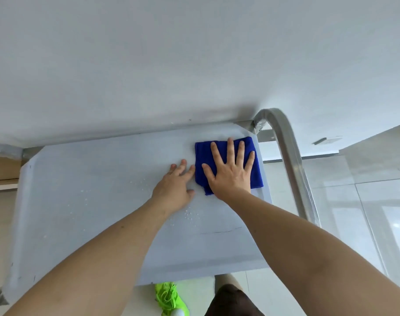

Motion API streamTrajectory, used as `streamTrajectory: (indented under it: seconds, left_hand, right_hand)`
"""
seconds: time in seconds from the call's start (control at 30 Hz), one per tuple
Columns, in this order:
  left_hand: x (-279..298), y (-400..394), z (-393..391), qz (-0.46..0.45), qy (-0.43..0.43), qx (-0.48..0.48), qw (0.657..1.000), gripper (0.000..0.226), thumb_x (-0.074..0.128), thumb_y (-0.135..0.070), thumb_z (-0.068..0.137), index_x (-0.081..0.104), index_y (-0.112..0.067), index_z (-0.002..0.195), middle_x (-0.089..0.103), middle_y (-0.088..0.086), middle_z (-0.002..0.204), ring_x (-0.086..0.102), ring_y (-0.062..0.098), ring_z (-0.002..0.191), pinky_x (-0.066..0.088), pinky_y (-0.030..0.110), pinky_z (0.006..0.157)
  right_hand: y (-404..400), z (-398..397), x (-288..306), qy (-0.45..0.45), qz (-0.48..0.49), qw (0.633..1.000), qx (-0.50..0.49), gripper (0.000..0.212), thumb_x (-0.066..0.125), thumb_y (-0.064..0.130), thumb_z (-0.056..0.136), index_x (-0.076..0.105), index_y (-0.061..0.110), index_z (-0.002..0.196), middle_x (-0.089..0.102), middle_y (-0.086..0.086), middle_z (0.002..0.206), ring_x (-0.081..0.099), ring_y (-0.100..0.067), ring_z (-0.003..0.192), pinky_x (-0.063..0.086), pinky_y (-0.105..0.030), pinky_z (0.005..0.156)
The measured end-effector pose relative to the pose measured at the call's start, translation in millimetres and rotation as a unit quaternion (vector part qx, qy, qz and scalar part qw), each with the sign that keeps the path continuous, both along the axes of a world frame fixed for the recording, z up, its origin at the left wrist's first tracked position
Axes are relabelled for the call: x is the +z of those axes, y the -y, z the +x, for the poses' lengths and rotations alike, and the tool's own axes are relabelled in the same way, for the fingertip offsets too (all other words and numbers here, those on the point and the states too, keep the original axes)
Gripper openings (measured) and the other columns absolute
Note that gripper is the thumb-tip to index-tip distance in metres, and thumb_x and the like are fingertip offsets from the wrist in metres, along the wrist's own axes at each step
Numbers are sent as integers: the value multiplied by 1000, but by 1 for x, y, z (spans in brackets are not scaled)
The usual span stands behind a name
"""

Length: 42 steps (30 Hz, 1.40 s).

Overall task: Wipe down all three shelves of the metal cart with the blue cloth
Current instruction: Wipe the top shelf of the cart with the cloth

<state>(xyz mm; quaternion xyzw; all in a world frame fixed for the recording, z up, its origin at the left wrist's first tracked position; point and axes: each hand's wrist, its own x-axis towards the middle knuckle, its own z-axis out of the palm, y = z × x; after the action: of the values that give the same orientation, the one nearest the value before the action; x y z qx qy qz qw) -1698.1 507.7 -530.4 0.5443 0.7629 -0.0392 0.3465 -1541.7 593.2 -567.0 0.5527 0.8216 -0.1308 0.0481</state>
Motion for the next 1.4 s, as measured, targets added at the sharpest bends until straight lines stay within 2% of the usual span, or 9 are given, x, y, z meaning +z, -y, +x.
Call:
streamTrajectory:
  seconds: [0.23,0.43,0.6,0.73,0.93,1.1,1.2,1.3,1.4]
  left_hand:
    - [-3,-1,-4,-2,-2,-16,1000,80,60,-34,93,8,-39,153,-11,-11,162,-8,17,149,22,42,117]
    - [-4,6,5,48,-66,-34,996,78,59,-37,91,12,-37,153,-3,-6,164,1,22,150,28,43,112]
    - [-2,10,2,56,-85,-55,993,78,58,-41,91,12,-34,154,-2,-5,164,4,24,149,31,45,110]
    - [-4,12,-1,66,-69,-64,993,79,58,-42,92,10,-33,154,-3,-4,164,3,24,149,31,46,111]
    - [-1,33,-25,118,-1,-58,991,70,55,-45,92,24,-25,152,12,4,163,7,23,149,19,41,118]
    - [-2,66,-80,106,-111,-38,987,67,47,-49,93,23,-27,152,19,6,161,12,36,146,23,46,116]
    - [-6,84,-105,63,-143,5,988,66,47,-48,93,20,-31,152,13,3,162,12,42,144,27,52,111]
    - [-9,94,-111,30,-138,63,988,76,55,-53,88,16,-38,151,4,2,163,5,45,144,23,59,111]
    - [-13,94,-110,-5,-130,53,990,84,57,-58,86,7,-40,152,-8,-1,163,-2,46,144,20,64,110]
  right_hand:
    - [103,37,4,17,-18,999,-31,70,8,72,95,-6,42,157,-7,-7,168,-22,-34,150,-14,-62,117]
    - [191,48,3,33,-39,997,-51,71,5,75,95,-12,42,156,-13,-7,167,-28,-32,149,-15,-62,117]
    - [242,32,14,53,-79,995,-35,74,-6,74,92,-27,35,152,-27,-12,162,-37,-36,143,-20,-64,113]
    - [269,17,18,38,-90,995,32,70,-3,71,95,-24,38,153,-27,-11,163,-37,-36,144,-19,-66,113]
    - [268,4,13,30,-68,996,47,71,12,75,96,-8,43,156,-10,-8,167,-26,-38,148,-14,-68,114]
    - [248,-3,5,26,-40,997,62,81,22,79,93,10,36,159,4,-13,168,-9,-43,151,-2,-72,115]
    - [238,-13,1,28,-28,997,64,84,22,80,91,13,32,160,6,-16,167,-5,-45,151,0,-74,114]
    - [216,-29,-1,38,-27,997,55,86,15,83,90,5,33,159,-1,-15,167,-12,-44,151,-5,-73,114]
    - [186,-53,-3,47,-22,998,36,87,10,84,87,-2,35,158,-8,-14,167,-16,-43,150,-10,-71,114]
